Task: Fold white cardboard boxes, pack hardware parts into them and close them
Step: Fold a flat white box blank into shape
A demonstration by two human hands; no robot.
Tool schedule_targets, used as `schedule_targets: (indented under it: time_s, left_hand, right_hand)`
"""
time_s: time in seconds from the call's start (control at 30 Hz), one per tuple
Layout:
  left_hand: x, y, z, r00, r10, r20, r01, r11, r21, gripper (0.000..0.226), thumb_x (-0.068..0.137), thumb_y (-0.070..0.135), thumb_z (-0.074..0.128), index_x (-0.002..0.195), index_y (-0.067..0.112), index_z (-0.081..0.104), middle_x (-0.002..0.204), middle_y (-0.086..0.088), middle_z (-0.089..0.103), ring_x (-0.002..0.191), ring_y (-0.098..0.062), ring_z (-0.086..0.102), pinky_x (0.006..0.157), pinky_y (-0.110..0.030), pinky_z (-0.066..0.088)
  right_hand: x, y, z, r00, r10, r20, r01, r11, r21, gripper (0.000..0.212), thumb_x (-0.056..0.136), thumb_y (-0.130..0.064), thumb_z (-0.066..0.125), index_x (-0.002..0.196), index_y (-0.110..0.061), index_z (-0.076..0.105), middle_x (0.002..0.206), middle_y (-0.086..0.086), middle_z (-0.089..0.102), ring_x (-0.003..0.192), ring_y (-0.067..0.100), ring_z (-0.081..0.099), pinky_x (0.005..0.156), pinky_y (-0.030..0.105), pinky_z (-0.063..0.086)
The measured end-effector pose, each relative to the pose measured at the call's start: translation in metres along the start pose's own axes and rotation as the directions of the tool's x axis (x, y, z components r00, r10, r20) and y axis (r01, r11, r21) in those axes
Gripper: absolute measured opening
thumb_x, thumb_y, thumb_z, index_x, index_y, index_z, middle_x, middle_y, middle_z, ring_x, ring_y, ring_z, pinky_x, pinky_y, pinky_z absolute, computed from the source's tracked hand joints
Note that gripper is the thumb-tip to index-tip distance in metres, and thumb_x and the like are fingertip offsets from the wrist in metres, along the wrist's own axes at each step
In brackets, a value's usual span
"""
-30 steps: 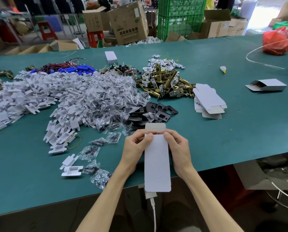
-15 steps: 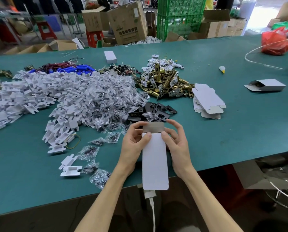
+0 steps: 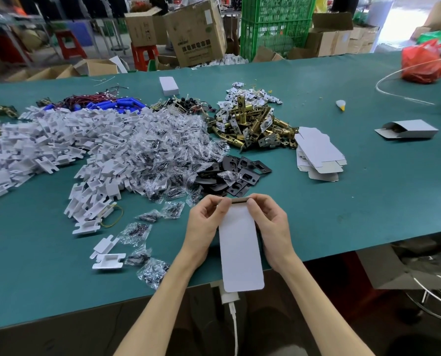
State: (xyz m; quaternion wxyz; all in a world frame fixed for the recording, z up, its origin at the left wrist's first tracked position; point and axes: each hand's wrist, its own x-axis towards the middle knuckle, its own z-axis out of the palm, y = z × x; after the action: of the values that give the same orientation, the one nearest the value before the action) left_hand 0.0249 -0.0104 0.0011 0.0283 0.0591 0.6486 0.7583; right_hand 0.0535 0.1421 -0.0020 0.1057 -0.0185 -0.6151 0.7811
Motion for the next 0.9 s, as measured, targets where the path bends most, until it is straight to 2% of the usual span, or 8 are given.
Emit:
schedule_targets:
  time_s: [0.1, 0.27, 0.37, 0.47, 0.57, 0.67, 0.8, 0.9]
  left_hand:
    - [-0.0008, 0.0026, 0.0018, 0.999, -0.025, -0.025, 0.025, 1.000, 0.004, 0.038, 0.095, 0.043, 0.066, 0.090, 0.006, 0.068, 0.083, -0.013, 0.061, 0.076, -0.026, 0.052, 0.068, -0.043, 0.042]
    - [-0.0010, 0.0035, 0.0017, 0.999, -0.023, -0.024, 0.023, 0.999, 0.028, 0.025, 0.100, 0.025, 0.066, 0.096, 0.001, 0.068, 0.088, -0.015, 0.063, 0.082, -0.026, 0.054, 0.076, -0.046, 0.042]
    - [-0.0014, 0.0037, 0.0018, 1.000, -0.017, -0.014, 0.018, 0.998, 0.068, 0.017, 0.102, 0.018, 0.066, 0.099, 0.003, 0.071, 0.092, -0.016, 0.069, 0.084, -0.024, 0.057, 0.078, -0.044, 0.044]
    - [-0.0023, 0.0030, 0.0035, 1.000, 0.006, 0.014, -0.008, 0.989, 0.148, 0.014, 0.101, 0.015, 0.066, 0.097, 0.003, 0.072, 0.097, -0.024, 0.070, 0.082, -0.020, 0.056, 0.075, -0.039, 0.043]
    - [-0.0022, 0.0034, 0.0052, 1.000, 0.017, 0.021, -0.020, 0.983, 0.182, 0.015, 0.100, 0.014, 0.067, 0.095, 0.002, 0.073, 0.094, -0.020, 0.072, 0.079, -0.018, 0.056, 0.073, -0.036, 0.044]
    - [-0.0022, 0.0037, 0.0054, 1.000, 0.015, 0.027, -0.020, 0.981, 0.192, 0.014, 0.100, 0.013, 0.067, 0.096, 0.002, 0.073, 0.091, -0.013, 0.074, 0.078, -0.013, 0.059, 0.071, -0.032, 0.046]
    - [-0.0023, 0.0017, 0.0045, 1.000, -0.009, 0.030, 0.002, 0.978, 0.208, 0.007, 0.100, 0.008, 0.066, 0.100, 0.009, 0.073, 0.088, -0.005, 0.071, 0.076, -0.014, 0.060, 0.067, -0.033, 0.049]
    - [-0.0021, 0.0000, 0.0034, 0.999, -0.012, 0.041, 0.002, 0.974, 0.228, 0.007, 0.098, 0.013, 0.066, 0.099, 0.012, 0.073, 0.092, -0.010, 0.071, 0.078, -0.017, 0.059, 0.068, -0.037, 0.048]
  right_hand:
    - [-0.0010, -0.0006, -0.0006, 0.999, -0.020, 0.034, 0.021, 0.999, -0.044, 0.007, 0.096, -0.024, 0.070, 0.101, -0.019, 0.070, 0.098, 0.001, 0.070, 0.089, 0.013, 0.064, 0.075, 0.026, 0.053]
    - [-0.0018, -0.0014, 0.0007, 0.999, -0.025, 0.024, 0.026, 0.997, -0.068, 0.012, 0.095, -0.026, 0.071, 0.101, -0.016, 0.070, 0.097, 0.003, 0.071, 0.087, 0.014, 0.064, 0.074, 0.026, 0.052]
    - [-0.0024, -0.0014, 0.0023, 0.999, -0.021, -0.025, 0.018, 0.995, -0.098, 0.018, 0.093, -0.034, 0.071, 0.094, -0.016, 0.070, 0.086, -0.002, 0.070, 0.079, 0.011, 0.062, 0.070, 0.027, 0.050]
    - [-0.0010, 0.0022, 0.0023, 0.999, -0.039, -0.036, 0.032, 0.981, -0.189, 0.018, 0.096, -0.031, 0.070, 0.088, -0.015, 0.071, 0.080, 0.001, 0.068, 0.074, 0.010, 0.058, 0.068, 0.029, 0.047]
    - [-0.0002, 0.0035, 0.0032, 0.999, -0.042, -0.033, 0.033, 0.974, -0.224, 0.016, 0.098, -0.026, 0.068, 0.086, -0.015, 0.071, 0.082, 0.007, 0.068, 0.074, 0.011, 0.058, 0.068, 0.029, 0.047]
    - [0.0000, 0.0038, 0.0026, 0.998, -0.037, -0.042, 0.027, 0.975, -0.220, 0.013, 0.096, -0.024, 0.070, 0.086, -0.017, 0.071, 0.082, 0.003, 0.069, 0.074, 0.010, 0.060, 0.068, 0.027, 0.048]
    - [0.0007, 0.0065, 0.0018, 0.998, -0.003, -0.064, -0.011, 0.974, -0.225, 0.003, 0.093, -0.018, 0.071, 0.090, -0.017, 0.071, 0.086, 0.004, 0.072, 0.076, 0.014, 0.063, 0.069, 0.038, 0.051]
    - [0.0005, 0.0064, 0.0022, 0.998, -0.001, -0.064, -0.014, 0.971, -0.239, 0.002, 0.092, -0.017, 0.071, 0.091, -0.018, 0.071, 0.087, 0.005, 0.072, 0.078, 0.019, 0.065, 0.071, 0.044, 0.053]
